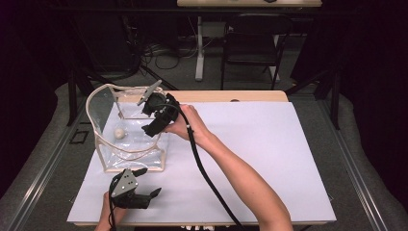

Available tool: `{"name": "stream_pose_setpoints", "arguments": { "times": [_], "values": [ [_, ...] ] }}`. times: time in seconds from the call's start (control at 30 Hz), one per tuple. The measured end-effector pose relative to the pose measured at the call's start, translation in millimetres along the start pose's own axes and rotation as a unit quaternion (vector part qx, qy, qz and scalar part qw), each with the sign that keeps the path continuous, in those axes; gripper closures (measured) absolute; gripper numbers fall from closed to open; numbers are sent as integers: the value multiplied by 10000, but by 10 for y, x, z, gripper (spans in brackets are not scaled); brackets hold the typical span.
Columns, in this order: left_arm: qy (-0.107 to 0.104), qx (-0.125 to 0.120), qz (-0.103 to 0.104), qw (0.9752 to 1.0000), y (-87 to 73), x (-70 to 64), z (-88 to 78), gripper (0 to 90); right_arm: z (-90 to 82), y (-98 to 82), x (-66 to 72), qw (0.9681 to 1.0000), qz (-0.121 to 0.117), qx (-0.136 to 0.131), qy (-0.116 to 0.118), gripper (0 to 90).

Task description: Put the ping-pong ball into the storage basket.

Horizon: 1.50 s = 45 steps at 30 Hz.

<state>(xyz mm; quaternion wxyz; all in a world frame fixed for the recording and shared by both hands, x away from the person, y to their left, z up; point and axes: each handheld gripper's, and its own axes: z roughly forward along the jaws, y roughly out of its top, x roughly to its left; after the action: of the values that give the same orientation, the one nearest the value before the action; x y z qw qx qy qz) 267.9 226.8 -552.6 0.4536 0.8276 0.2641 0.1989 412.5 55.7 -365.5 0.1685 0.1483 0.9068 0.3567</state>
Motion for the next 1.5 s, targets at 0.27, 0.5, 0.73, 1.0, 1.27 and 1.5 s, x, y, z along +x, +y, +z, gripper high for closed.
{"name": "stream_pose_setpoints", "arguments": {
  "times": [0.27,0.5,0.73,1.0,1.27,1.5],
  "values": [
    [4,30,-3,10000,4,-4,5,163,-134,-52,-44,9997,53,-208,107,136],
    [17,30,-8,10000,-1,-3,0,163,-265,-126,-77,9994,96,-309,98,114],
    [39,40,11,10000,-7,-9,-9,163,-343,-263,-133,9996,144,-257,-16,103],
    [12,44,57,10000,-2,-21,-13,162,-428,-475,-223,9992,327,-199,-143,92],
    [10,44,55,10000,1,-25,-11,163,-504,-664,-256,9989,395,-121,-204,75],
    [24,45,54,10000,-1,-22,-16,163,-532,-815,-261,9986,465,-78,-245,53]
  ]
}}
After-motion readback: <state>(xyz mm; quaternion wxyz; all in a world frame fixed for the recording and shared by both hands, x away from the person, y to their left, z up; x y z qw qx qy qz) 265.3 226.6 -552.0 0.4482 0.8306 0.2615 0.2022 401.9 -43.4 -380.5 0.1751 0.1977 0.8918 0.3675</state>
